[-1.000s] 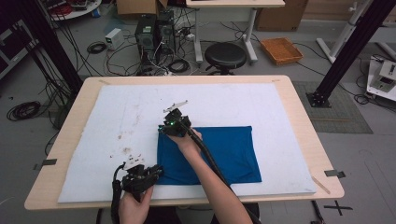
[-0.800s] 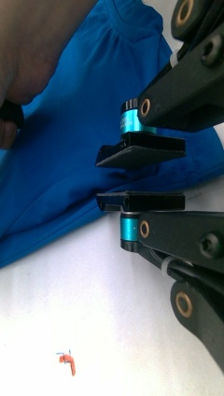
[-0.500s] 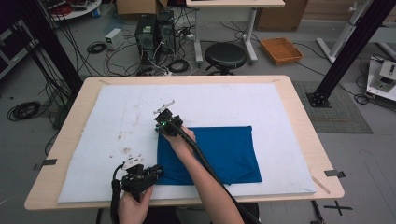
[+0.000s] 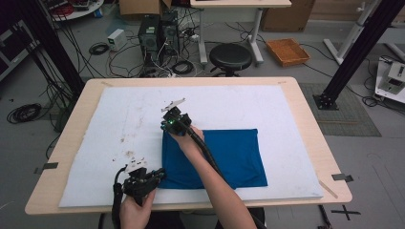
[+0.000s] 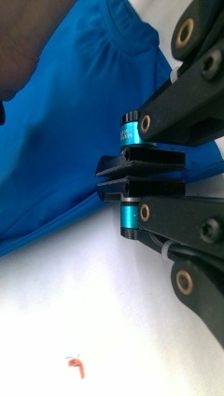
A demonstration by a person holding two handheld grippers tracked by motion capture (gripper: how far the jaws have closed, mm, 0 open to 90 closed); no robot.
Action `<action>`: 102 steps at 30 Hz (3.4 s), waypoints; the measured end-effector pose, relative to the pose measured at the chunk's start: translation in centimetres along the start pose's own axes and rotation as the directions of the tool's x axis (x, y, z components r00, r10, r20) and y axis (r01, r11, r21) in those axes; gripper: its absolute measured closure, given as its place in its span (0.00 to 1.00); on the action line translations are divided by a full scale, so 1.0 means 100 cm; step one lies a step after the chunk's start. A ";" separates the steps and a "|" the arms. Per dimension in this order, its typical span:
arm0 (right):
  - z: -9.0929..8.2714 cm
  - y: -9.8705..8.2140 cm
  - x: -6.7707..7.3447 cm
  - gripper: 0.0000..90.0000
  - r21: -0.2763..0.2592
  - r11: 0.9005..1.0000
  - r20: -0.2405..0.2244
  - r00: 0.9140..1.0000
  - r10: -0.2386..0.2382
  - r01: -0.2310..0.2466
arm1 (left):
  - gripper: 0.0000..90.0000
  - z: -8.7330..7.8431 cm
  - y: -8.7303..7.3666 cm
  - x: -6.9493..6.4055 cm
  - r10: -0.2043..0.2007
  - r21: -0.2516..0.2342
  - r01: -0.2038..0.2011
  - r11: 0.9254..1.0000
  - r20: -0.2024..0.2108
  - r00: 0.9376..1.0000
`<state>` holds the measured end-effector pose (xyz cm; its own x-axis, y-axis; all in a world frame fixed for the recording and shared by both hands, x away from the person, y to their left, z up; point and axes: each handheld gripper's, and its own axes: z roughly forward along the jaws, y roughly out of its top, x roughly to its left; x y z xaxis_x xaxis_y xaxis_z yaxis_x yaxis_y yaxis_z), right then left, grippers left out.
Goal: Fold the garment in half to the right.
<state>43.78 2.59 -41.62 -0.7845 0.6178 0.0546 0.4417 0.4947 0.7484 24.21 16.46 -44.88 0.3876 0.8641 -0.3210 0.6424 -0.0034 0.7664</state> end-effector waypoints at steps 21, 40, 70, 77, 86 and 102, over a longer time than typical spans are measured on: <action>-0.077 -0.008 -0.047 0.99 -0.126 0.991 -0.089 0.996 0.029 -0.040 | 0.96 0.010 0.039 -0.064 0.053 -0.035 -0.046 0.998 0.198 0.979; -0.150 -0.057 -0.112 0.99 -0.160 0.983 -0.048 0.995 0.088 -0.094 | 0.96 0.075 0.051 -0.143 0.116 -0.007 -0.120 0.993 0.321 0.940; -0.187 -0.120 -0.166 0.99 -0.062 0.991 0.099 0.987 0.125 -0.120 | 0.96 0.140 0.040 -0.201 0.128 0.043 -0.156 0.987 0.382 0.915; -0.189 -0.127 -0.175 0.99 -0.018 0.993 0.162 0.980 0.120 -0.119 | 0.96 0.148 0.036 -0.206 0.135 0.045 -0.164 0.985 0.386 0.912; -0.192 -0.139 -0.178 0.92 -0.008 0.988 0.218 0.964 0.155 -0.157 | 0.89 0.156 0.034 -0.215 0.152 0.026 -0.176 0.984 0.389 0.909; -0.186 -0.162 -0.165 0.84 -0.035 0.924 0.184 0.906 0.381 -0.381 | 0.69 0.077 0.069 -0.148 0.230 -0.149 -0.196 0.969 0.262 0.937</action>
<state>41.44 -27.01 -42.35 -0.4622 0.8608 0.2131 0.6919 0.1998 0.6938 27.96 -0.24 -39.14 0.6842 0.6771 -0.2708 0.4484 -0.0978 0.8885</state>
